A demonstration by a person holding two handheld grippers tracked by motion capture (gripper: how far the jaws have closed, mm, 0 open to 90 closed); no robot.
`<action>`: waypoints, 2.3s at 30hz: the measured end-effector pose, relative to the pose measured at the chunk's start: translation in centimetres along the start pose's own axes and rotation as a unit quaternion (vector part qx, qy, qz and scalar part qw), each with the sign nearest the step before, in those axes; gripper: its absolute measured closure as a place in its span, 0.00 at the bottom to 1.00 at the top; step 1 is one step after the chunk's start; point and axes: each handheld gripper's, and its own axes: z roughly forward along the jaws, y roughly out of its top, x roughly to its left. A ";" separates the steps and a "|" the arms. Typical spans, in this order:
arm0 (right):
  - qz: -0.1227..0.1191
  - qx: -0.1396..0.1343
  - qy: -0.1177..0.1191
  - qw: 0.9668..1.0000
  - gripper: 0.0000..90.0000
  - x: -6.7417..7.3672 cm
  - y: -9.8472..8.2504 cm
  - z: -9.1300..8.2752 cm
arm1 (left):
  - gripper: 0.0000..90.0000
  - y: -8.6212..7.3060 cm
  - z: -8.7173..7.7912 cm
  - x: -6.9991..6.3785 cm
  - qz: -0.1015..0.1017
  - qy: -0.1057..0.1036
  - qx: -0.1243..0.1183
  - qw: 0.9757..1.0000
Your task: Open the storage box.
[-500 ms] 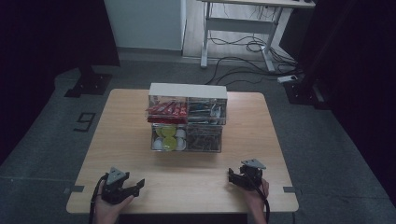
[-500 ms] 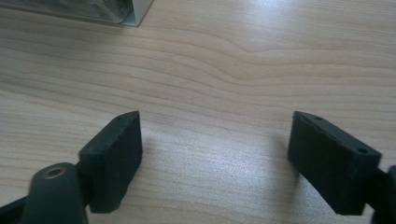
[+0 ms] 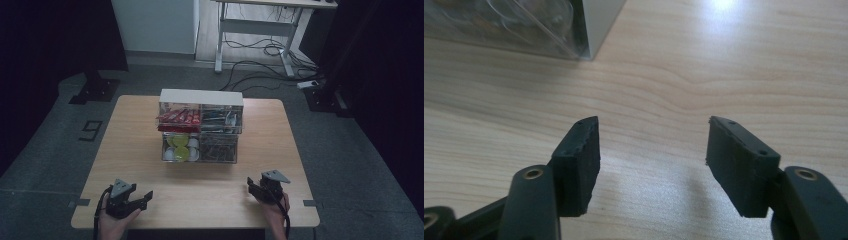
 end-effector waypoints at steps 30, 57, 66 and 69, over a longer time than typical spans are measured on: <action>0.001 -0.085 0.064 0.994 0.94 0.3 2.0 -4.1 | 0.31 0.1 -0.1 0.0 -0.002 -0.002 0.002 1.000; -0.015 -0.095 0.111 0.989 0.99 2.6 2.8 -4.6 | 0.31 0.0 0.1 0.1 -0.010 -0.006 0.007 1.000; -0.020 -0.095 0.119 0.988 0.99 3.2 3.0 -4.4 | 0.31 0.0 0.1 0.1 -0.012 -0.006 0.007 1.000; -0.022 -0.096 0.123 0.988 0.99 3.5 3.1 -4.3 | 0.31 0.0 0.0 0.1 -0.012 -0.006 0.006 1.000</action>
